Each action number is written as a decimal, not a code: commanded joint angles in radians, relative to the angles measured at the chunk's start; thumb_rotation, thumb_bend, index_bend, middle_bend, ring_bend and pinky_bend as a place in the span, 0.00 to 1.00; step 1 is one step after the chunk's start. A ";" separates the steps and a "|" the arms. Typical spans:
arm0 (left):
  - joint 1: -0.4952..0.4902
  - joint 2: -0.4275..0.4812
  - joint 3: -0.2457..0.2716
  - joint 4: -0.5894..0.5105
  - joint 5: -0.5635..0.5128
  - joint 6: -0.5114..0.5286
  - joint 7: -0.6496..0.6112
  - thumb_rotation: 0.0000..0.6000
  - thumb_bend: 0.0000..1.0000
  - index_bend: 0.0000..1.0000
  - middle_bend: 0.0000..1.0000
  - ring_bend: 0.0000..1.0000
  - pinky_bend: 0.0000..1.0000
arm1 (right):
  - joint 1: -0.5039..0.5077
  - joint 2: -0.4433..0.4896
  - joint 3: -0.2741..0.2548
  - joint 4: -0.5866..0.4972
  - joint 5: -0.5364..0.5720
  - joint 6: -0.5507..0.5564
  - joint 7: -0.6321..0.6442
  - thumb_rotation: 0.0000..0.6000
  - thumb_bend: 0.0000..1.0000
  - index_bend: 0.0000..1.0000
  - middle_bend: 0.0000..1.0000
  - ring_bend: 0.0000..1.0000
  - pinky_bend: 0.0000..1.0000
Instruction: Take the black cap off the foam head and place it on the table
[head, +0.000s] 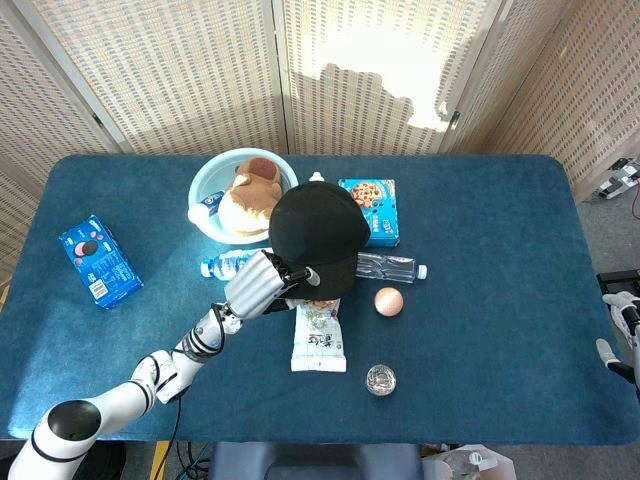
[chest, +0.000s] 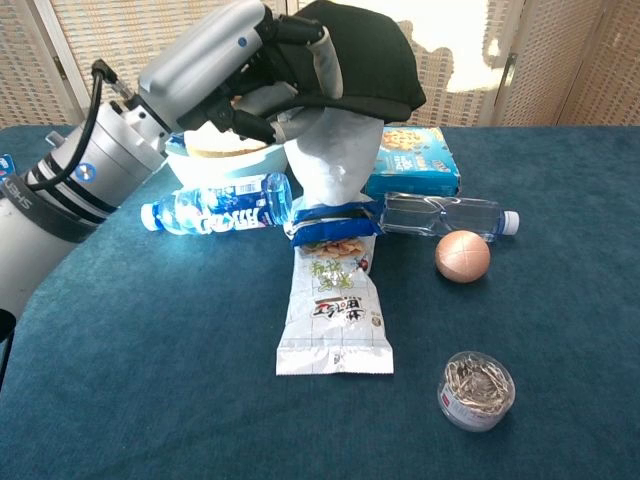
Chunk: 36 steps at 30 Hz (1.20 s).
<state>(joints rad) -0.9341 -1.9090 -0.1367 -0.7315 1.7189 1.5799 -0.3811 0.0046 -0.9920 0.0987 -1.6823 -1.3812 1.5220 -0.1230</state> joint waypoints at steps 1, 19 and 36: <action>-0.017 0.032 -0.011 -0.040 0.010 0.010 0.046 1.00 0.45 0.65 1.00 1.00 1.00 | 0.000 0.000 0.000 -0.001 -0.002 0.001 0.000 1.00 0.29 0.28 0.31 0.22 0.31; -0.091 0.100 -0.147 -0.109 -0.095 -0.058 0.212 1.00 0.45 0.64 1.00 1.00 1.00 | -0.009 0.004 -0.001 -0.007 -0.005 0.011 0.000 1.00 0.29 0.28 0.31 0.22 0.31; -0.061 0.204 -0.241 -0.059 -0.200 -0.012 0.216 1.00 0.45 0.63 1.00 1.00 1.00 | -0.005 0.004 0.002 -0.001 -0.005 0.003 0.011 1.00 0.29 0.28 0.31 0.22 0.31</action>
<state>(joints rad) -1.0102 -1.7242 -0.3738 -0.7841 1.5264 1.5560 -0.1641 -0.0003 -0.9879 0.1002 -1.6832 -1.3866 1.5247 -0.1122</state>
